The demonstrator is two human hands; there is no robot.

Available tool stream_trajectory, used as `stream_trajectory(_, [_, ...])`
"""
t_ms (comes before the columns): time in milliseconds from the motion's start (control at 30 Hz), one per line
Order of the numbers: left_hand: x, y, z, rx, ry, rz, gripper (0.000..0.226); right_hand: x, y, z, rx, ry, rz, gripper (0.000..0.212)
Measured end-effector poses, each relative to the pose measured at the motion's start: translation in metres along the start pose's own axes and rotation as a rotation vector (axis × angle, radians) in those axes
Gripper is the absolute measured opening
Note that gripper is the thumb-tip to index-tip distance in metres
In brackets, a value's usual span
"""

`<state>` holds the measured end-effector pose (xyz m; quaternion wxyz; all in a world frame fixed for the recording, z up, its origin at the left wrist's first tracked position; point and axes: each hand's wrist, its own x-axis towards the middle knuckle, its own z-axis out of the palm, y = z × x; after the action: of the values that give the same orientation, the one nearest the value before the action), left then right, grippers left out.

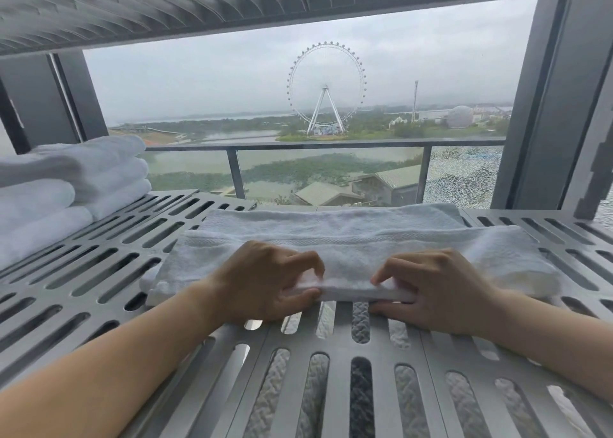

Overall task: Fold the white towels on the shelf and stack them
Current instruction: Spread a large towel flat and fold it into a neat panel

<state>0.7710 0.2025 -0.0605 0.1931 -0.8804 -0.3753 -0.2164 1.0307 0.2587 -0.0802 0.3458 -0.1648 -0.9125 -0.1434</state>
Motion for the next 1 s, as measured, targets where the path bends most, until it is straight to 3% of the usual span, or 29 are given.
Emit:
stream_trajectory(300, [0.004, 0.001, 0.001, 0.073, 0.111, -0.038, 0.020, 0.003, -0.003, -0.002, -0.138, 0.094, 0.025, 0.025])
stream_trajectory(533, [0.006, 0.001, 0.000, 0.105, 0.088, 0.002, 0.026, 0.006, -0.007, -0.003, -0.160, 0.079, 0.036, 0.020])
stream_trajectory(733, [0.007, 0.001, -0.001, 0.162, 0.136, -0.007, 0.017, 0.006, -0.008, -0.004, -0.201, 0.076, 0.023, 0.016])
stream_trajectory(1000, [0.002, -0.016, -0.008, 0.192, 0.128, -0.090, 0.015, 0.002, 0.000, -0.004, -0.147, 0.066, 0.218, 0.018])
